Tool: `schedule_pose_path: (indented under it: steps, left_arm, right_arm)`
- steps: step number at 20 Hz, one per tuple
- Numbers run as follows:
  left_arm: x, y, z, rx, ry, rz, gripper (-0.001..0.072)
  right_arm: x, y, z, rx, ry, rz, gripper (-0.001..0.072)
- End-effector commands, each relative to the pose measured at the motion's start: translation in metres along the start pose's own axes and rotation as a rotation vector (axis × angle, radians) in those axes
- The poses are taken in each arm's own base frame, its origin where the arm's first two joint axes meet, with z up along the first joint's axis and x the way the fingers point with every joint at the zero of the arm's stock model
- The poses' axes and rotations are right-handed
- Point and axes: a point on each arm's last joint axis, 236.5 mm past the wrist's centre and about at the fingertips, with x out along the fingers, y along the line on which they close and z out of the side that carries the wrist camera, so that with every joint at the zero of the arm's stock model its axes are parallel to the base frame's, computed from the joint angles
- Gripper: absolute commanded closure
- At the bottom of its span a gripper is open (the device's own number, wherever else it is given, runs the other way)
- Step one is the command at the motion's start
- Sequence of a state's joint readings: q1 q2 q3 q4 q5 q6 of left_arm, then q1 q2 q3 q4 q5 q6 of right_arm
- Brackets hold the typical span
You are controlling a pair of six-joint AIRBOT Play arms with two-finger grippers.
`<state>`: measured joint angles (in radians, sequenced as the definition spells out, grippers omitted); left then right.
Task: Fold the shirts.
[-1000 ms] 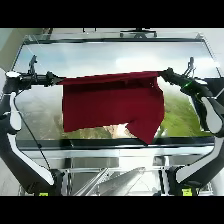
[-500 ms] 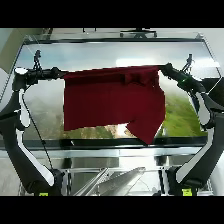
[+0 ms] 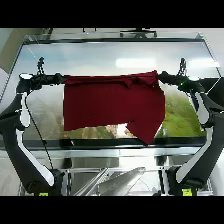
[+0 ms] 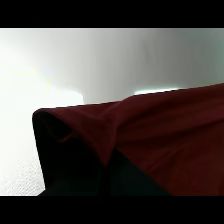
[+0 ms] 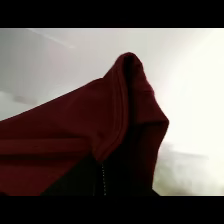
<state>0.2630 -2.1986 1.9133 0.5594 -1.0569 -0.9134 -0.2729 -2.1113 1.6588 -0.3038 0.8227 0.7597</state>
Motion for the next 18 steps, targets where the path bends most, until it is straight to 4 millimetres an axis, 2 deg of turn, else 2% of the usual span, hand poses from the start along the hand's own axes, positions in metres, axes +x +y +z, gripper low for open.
schedule_pose_path:
  steps: [1,2,3,4,5,6,7,9,10,11,12,13,15,16,18]
  left_arm:
    - [0.001,0.005,-0.001,-0.002,-0.007,0.011,0.0688]
    - [0.001,0.004,-0.001,-0.002,-0.004,0.007,0.0686]
    - [0.0,0.002,-0.003,-0.001,0.003,0.0,0.0661]
    - [-0.004,-0.001,-0.004,-0.002,0.012,-0.012,0.042]
    - [-0.009,-0.005,-0.006,-0.012,0.035,-0.034,0.0294]
    - [-0.017,-0.011,-0.009,-0.01,0.064,-0.064,0.0088]
    - [-0.028,-0.019,-0.012,-0.018,0.101,-0.1,-0.0002]
    - [-0.058,-0.024,-0.012,-0.095,0.155,-0.134,-0.0002]
    - [-0.074,-0.024,-0.015,-0.13,0.193,-0.134,-0.0002]
    - [-0.089,-0.024,-0.02,-0.169,0.22,-0.132,0.0]
    - [-0.102,-0.026,-0.028,-0.199,0.25,-0.134,0.0059]
    - [-0.113,-0.032,-0.037,-0.216,0.275,-0.144,0.0113]
    - [-0.129,-0.042,-0.071,-0.255,0.356,-0.122,0.0122]
    - [-0.135,-0.047,-0.094,-0.267,0.397,-0.102,0.0234]
    - [-0.145,-0.061,-0.139,-0.297,0.443,-0.082,0.0259]
  right_arm:
    - [0.002,-0.015,-0.002,-0.012,0.0,-0.051,0.0698]
    - [0.002,-0.015,-0.001,-0.013,-0.002,-0.051,0.0697]
    - [0.002,-0.013,0.0,-0.014,-0.002,-0.048,0.06]
    - [0.0,-0.011,0.002,-0.018,-0.007,-0.046,0.0416]
    - [-0.003,-0.007,0.005,-0.024,-0.009,-0.039,0.0404]
    - [-0.009,0.0,0.012,-0.033,-0.017,-0.03,0.0405]
    - [-0.017,0.008,0.019,-0.035,-0.028,-0.022,0.0408]
    - [-0.04,0.025,0.038,-0.026,-0.052,0.005,0.0417]
    - [-0.055,0.036,0.044,-0.032,-0.05,0.031,0.0456]
    - [-0.07,0.047,0.047,-0.03,-0.037,0.059,0.0539]
    - [-0.085,0.056,0.046,-0.01,-0.01,0.082,0.061]
    - [-0.1,0.063,0.039,0.0,0.042,0.095,0.0698]
    - [-0.124,0.061,0.009,0.028,0.18,0.047,0.0698]
    - [-0.134,0.053,-0.013,0.052,0.26,-0.006,0.0698]
    - [-0.154,0.045,-0.056,0.065,0.376,-0.081,0.0699]
